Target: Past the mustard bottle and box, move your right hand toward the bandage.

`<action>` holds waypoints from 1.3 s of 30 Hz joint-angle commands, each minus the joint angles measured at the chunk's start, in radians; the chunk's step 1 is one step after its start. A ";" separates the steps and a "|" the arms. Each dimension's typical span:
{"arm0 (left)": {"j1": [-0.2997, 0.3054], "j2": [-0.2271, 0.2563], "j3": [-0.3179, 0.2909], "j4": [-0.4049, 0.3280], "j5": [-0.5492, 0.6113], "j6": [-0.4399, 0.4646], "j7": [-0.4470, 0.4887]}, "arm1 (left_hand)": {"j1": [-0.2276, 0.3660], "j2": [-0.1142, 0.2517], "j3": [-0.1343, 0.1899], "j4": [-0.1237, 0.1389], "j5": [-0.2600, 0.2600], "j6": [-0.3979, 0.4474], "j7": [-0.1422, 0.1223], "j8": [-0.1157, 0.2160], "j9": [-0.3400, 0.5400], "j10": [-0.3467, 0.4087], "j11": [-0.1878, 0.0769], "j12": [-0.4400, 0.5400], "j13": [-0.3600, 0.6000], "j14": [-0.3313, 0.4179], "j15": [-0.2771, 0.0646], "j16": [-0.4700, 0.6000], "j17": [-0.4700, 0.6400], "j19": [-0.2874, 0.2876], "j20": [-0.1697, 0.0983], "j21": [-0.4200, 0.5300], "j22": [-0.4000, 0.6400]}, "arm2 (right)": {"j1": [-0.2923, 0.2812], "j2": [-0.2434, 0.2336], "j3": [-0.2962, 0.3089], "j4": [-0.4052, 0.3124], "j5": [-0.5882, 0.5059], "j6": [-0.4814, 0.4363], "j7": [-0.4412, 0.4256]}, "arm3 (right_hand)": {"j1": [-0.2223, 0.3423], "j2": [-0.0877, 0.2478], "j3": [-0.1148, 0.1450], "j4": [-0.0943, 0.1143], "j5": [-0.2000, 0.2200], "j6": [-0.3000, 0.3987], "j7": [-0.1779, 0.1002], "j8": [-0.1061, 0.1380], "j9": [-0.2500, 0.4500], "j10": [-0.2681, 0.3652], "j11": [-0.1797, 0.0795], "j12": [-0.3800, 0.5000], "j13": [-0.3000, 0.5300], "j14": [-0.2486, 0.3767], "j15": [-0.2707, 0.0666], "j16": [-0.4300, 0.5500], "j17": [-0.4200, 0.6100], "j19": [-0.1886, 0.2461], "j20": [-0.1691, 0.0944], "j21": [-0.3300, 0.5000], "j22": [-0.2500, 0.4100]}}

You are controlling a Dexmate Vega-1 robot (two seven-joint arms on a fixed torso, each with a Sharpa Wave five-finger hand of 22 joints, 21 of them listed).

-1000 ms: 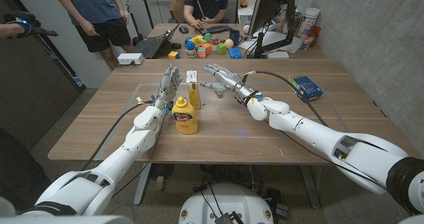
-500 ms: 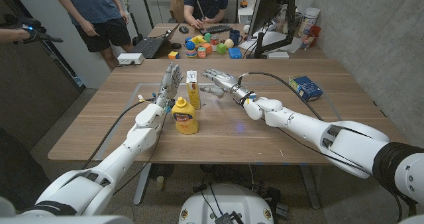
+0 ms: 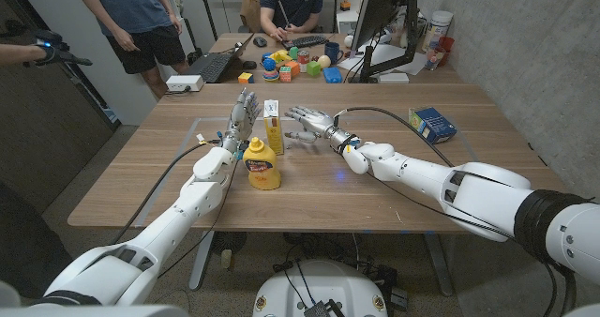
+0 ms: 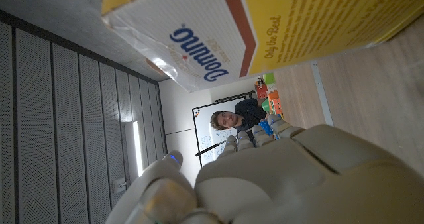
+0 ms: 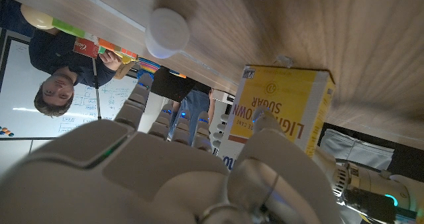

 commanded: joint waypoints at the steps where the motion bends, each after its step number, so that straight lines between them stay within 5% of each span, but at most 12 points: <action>1: 0.022 0.007 0.001 -0.041 0.002 0.015 0.026 | -0.001 0.131 -0.005 -0.001 0.003 -0.150 0.001 0.007 0.006 -0.142 0.003 0.006 0.003 -0.105 0.001 0.007 0.005 0.000 -0.021 0.007 0.005 | 0.024 0.030 -0.055 0.071 0.023 -0.003 -0.022 | 0.019 0.000 0.006 -0.010 0.006 0.000 -0.004 -0.003 0.004 0.002 -0.010 0.000 0.004 0.002 -0.001 0.005 0.002 0.015 0.000 0.011 0.004; 14: 0.013 -0.001 0.001 -0.013 -0.003 0.001 0.007 | -0.001 0.131 -0.007 -0.001 0.003 -0.150 0.002 0.007 0.006 -0.142 0.004 0.006 0.003 -0.104 0.002 0.007 0.005 -0.001 -0.019 0.006 0.004 | 0.031 0.028 -0.064 0.056 0.041 -0.015 -0.023 | 0.039 0.004 0.012 -0.021 0.008 -0.004 -0.004 -0.003 0.004 -0.004 -0.010 -0.001 0.004 0.000 -0.001 0.003 0.001 0.030 0.002 0.012 0.003; 39: -0.018 -0.013 0.001 0.051 -0.013 -0.017 -0.038 | -0.001 0.131 -0.010 -0.001 0.003 -0.150 0.003 0.006 0.006 -0.142 0.004 0.005 0.003 -0.104 0.002 0.006 0.005 -0.001 -0.018 0.005 0.004 | 0.058 0.074 -0.099 0.157 0.077 0.002 -0.045 | 0.052 0.003 0.013 -0.030 0.008 -0.006 0.000 -0.003 0.005 -0.001 -0.008 0.000 0.004 0.002 -0.005 0.003 0.001 0.042 0.003 0.010 0.002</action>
